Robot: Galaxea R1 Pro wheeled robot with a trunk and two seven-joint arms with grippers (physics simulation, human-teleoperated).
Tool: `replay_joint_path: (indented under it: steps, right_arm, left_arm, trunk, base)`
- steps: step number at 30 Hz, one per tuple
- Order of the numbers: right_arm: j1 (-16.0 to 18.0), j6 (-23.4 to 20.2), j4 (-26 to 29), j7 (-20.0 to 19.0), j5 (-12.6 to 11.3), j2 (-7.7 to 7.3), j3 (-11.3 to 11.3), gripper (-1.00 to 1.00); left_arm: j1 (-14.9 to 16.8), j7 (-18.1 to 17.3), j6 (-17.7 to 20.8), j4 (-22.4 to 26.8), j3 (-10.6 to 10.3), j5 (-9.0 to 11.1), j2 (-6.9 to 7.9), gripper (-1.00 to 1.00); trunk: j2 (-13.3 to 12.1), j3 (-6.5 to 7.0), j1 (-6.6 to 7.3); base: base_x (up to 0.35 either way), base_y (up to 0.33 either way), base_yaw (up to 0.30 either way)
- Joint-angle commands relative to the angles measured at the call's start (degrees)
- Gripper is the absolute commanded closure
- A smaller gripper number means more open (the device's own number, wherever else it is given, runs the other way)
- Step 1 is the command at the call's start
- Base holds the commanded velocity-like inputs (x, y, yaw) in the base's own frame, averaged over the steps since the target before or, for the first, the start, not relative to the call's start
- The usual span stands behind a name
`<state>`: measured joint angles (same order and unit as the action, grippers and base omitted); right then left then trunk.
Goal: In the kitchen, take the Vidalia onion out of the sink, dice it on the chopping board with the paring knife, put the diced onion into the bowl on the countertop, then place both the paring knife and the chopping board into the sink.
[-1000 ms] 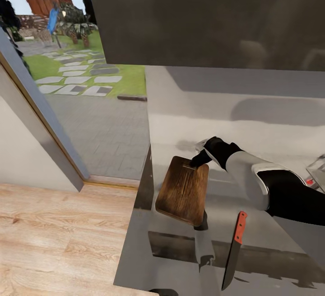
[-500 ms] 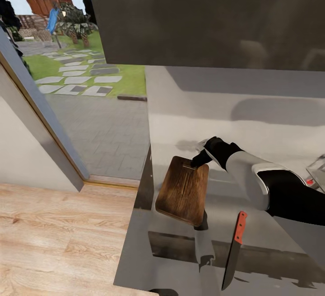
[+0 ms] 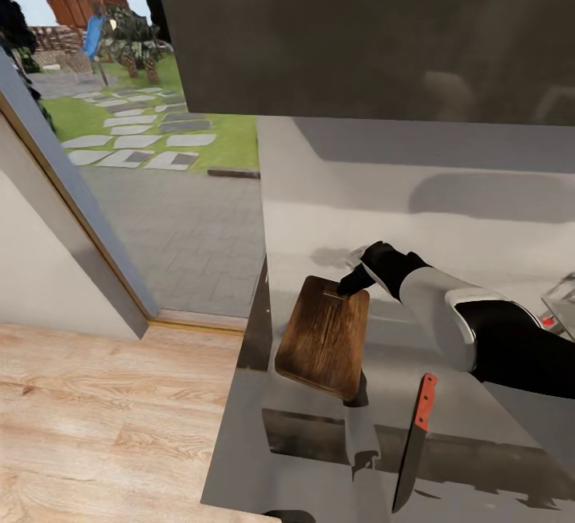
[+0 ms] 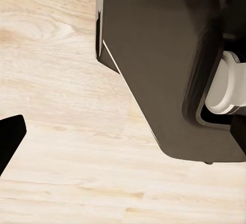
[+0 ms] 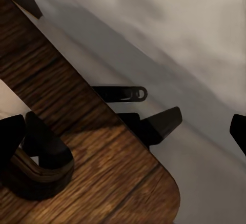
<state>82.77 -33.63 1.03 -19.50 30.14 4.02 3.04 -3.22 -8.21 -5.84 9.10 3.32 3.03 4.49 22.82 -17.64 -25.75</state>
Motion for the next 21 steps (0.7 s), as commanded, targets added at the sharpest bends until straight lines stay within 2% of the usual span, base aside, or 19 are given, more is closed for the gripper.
replay_joint_path:
  steps: [1, 21]
  right_arm:
    - [0.0, -0.2, 0.1, -0.5, 0.3, 0.01, 0.3, -1.0]
    - [0.0, -0.3, 0.1, -0.6, 0.3, 0.02, 0.3, -1.0]
  left_arm:
    - [0.0, -0.4, 0.0, 0.1, 0.3, 0.3, 0.0, -1.0]
    - [0.0, -0.4, 0.0, 0.1, 0.3, 0.3, 0.0, -1.0]
  trunk:
    - [0.1, -0.09, -0.03]
    - [0.1, -0.27, -0.03]
  base:
    - [0.0, 0.0, 0.0]
    - [0.0, 0.0, 0.0]
